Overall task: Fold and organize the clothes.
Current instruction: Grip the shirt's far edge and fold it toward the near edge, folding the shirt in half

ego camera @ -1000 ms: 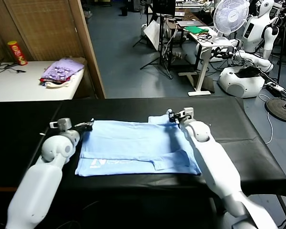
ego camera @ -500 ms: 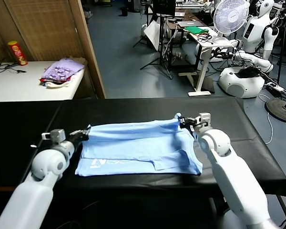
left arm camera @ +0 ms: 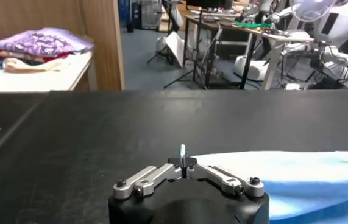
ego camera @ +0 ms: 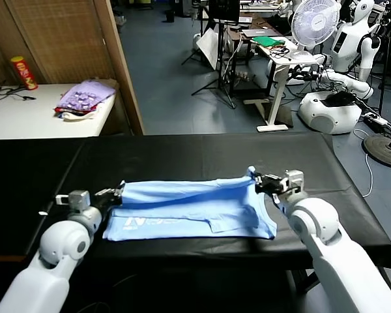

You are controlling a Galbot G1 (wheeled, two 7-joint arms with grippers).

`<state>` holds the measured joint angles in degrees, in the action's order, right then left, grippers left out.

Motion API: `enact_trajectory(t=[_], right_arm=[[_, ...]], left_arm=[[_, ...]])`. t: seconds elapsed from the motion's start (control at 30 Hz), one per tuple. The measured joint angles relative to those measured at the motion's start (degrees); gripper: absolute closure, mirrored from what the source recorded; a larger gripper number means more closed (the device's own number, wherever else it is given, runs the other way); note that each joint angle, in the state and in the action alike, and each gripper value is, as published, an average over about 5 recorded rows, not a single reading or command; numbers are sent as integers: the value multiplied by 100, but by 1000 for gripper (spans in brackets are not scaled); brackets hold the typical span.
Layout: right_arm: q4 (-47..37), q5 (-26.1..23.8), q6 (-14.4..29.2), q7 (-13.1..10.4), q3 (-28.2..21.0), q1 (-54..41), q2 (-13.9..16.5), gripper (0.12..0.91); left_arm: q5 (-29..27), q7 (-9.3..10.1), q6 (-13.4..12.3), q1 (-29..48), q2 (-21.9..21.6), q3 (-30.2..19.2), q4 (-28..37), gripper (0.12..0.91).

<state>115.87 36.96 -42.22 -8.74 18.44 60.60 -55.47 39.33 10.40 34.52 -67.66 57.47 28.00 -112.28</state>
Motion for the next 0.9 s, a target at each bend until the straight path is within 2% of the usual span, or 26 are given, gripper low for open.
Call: enact_trajectory(t=[0.2,0.5,0.6,0.7,0.8,0.9], right_arm=[[143,-105,2,50,18,437,69,904],[29,-236,3,219,-65,652,-49,904],[36,-253,3,301,-36,680,-49,864],[69,-260,3,368,20,700,-46,729],[121,-255,3,394,102,713,-47,561],[133,-268,6,345,222,685,-66,383]], left_arm=[[-120,-2,-58,-231,37,88,-128,902],[-611,-26,-155,-649,192,139,-268,902],[-796,-36,-168,-809,243,177,-332,902],[-875,-41,-186,-961,280,228,-417,859],[-879,-33,-182,-1079,298,270,-505,724],[-877,-14,-169,-1158,303,302,-578,556]])
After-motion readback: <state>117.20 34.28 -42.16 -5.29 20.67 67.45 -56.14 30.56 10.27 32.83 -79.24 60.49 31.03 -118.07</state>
